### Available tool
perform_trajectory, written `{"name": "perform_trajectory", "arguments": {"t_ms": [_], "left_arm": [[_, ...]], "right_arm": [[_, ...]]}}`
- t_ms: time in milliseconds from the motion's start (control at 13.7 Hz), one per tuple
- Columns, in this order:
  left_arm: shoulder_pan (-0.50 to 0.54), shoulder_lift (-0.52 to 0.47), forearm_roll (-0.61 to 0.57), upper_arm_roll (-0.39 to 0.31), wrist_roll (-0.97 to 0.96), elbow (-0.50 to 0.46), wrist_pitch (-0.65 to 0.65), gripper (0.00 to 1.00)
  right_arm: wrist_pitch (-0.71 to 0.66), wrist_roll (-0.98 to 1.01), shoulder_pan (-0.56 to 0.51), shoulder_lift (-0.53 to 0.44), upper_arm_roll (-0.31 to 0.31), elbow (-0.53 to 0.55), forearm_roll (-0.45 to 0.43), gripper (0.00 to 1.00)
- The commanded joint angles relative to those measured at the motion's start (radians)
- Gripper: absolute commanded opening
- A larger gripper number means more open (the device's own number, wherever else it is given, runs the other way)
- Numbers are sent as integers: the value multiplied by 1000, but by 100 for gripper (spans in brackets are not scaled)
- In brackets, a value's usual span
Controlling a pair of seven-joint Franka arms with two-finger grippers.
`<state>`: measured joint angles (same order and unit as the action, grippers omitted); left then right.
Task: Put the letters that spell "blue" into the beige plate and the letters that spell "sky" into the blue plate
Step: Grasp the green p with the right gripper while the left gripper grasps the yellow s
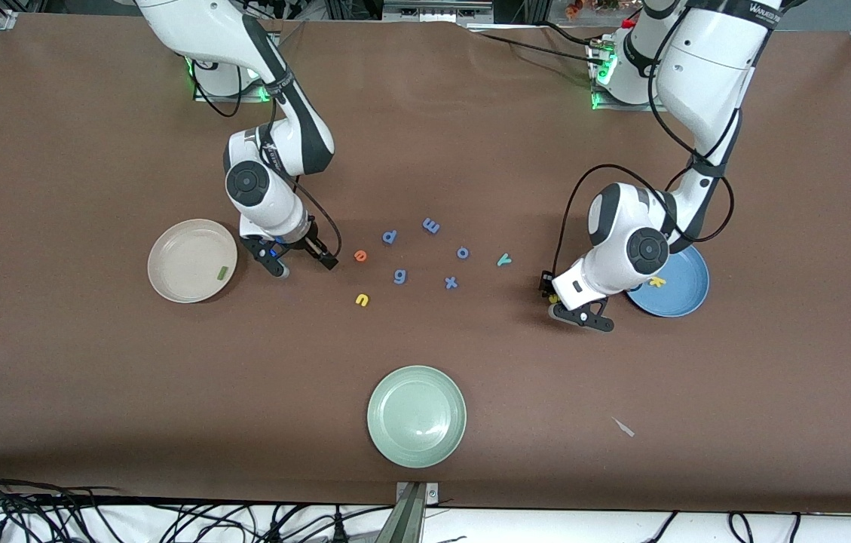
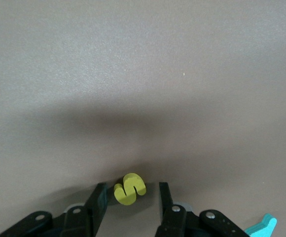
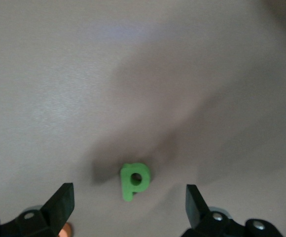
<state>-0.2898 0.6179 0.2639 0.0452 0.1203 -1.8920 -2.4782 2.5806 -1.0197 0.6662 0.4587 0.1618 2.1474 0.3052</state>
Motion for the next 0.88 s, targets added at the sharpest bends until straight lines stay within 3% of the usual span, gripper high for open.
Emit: {"name": "perform_trajectory", "arguments": {"t_ms": [0, 146, 292, 438, 584, 803], "left_arm": [[-20, 28, 21, -8, 1, 19, -19, 49], [-20, 31, 20, -8, 2, 19, -19, 16], [-20, 31, 20, -8, 2, 19, -19, 2], [-19, 23, 20, -8, 7, 19, -19, 0], [4, -35, 18, -10, 13, 7, 4, 1], [122, -159, 17, -10, 15, -21, 209, 4]], "right_arm": [[21, 16, 0, -34, -4, 54, 12, 93], [21, 19, -2, -32, -5, 55, 11, 89], [23, 24, -2, -28, -13, 55, 11, 78], [27, 24, -2, -25, -14, 57, 11, 68], [27, 24, -2, -22, -16, 55, 11, 49], [36, 50, -2, -15, -18, 55, 11, 21]]}}
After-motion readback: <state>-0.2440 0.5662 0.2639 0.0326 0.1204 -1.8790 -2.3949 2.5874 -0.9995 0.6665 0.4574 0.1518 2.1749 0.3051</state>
